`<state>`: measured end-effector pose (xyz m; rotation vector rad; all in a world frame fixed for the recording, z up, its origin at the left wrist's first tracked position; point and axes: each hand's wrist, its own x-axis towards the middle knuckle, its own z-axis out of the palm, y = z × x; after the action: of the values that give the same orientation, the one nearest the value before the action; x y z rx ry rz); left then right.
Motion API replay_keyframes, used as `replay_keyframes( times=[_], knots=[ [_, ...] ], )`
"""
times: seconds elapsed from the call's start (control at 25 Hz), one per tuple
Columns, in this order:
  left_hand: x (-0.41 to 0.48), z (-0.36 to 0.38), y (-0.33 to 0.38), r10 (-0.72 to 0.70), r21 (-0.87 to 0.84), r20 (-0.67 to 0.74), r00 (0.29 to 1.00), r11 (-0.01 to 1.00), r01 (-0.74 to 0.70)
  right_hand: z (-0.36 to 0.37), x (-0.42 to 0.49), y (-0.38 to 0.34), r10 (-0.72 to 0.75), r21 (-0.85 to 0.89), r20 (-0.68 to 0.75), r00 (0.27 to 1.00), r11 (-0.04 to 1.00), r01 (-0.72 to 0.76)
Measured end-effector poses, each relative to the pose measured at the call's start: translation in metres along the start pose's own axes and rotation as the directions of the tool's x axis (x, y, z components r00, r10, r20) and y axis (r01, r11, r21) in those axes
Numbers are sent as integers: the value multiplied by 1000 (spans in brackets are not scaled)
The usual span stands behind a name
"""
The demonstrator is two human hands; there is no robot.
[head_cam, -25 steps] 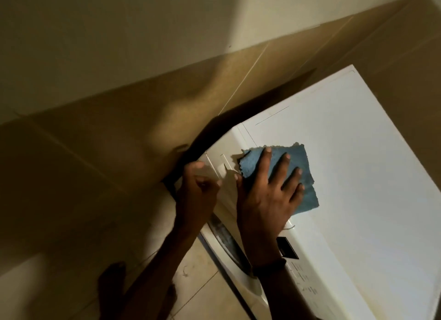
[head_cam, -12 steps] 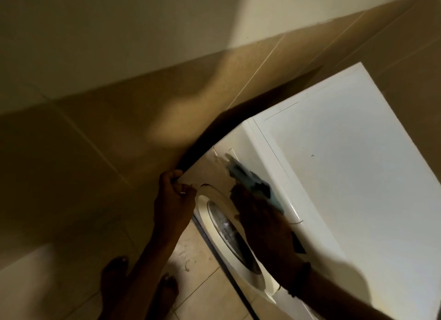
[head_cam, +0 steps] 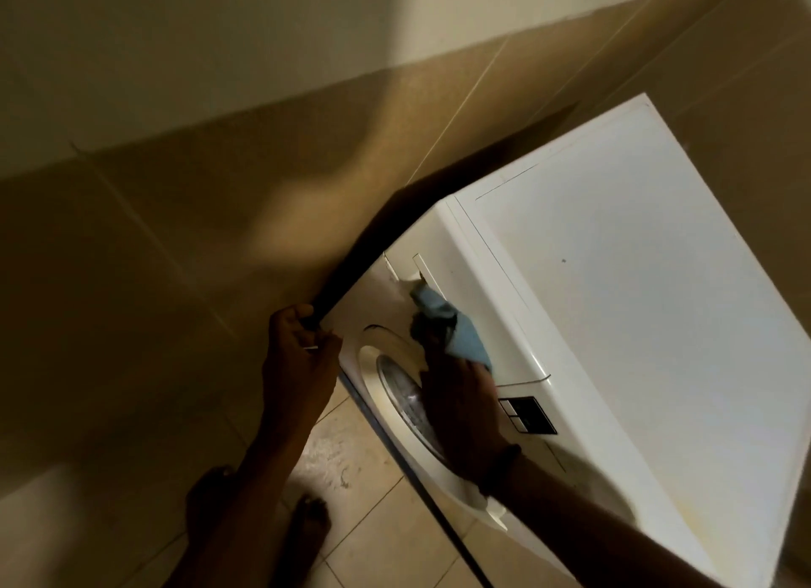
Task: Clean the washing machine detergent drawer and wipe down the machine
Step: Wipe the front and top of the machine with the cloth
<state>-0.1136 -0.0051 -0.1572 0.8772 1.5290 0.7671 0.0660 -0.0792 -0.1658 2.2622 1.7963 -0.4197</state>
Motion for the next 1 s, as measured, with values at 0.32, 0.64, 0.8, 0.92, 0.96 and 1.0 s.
replay_keyframes(
  times=[0.32,0.64,0.8,0.92,0.96,1.0],
  knots=[
    [-17,2,-8,31,49,82,996,998,-35,-33,-79,34,75,-98,-223,972,990,-99],
    [-24,26,6,61,24,79,995,998,-63,-117,75,-28,201,-51,-411,889,969,-242],
    [-33,31,27,97,-6,118,988,995,-97,-72,-59,32,253,-73,-378,890,951,-301],
    [-31,33,35,256,44,55,965,965,-259,-71,-73,51,318,-36,-397,861,932,-361],
    [-31,37,38,323,66,25,946,944,-324,-78,-49,42,316,-21,-402,859,935,-353],
    [-32,41,43,385,80,11,923,920,-385,-86,-26,30,296,-22,-412,862,942,-334]
  ],
)
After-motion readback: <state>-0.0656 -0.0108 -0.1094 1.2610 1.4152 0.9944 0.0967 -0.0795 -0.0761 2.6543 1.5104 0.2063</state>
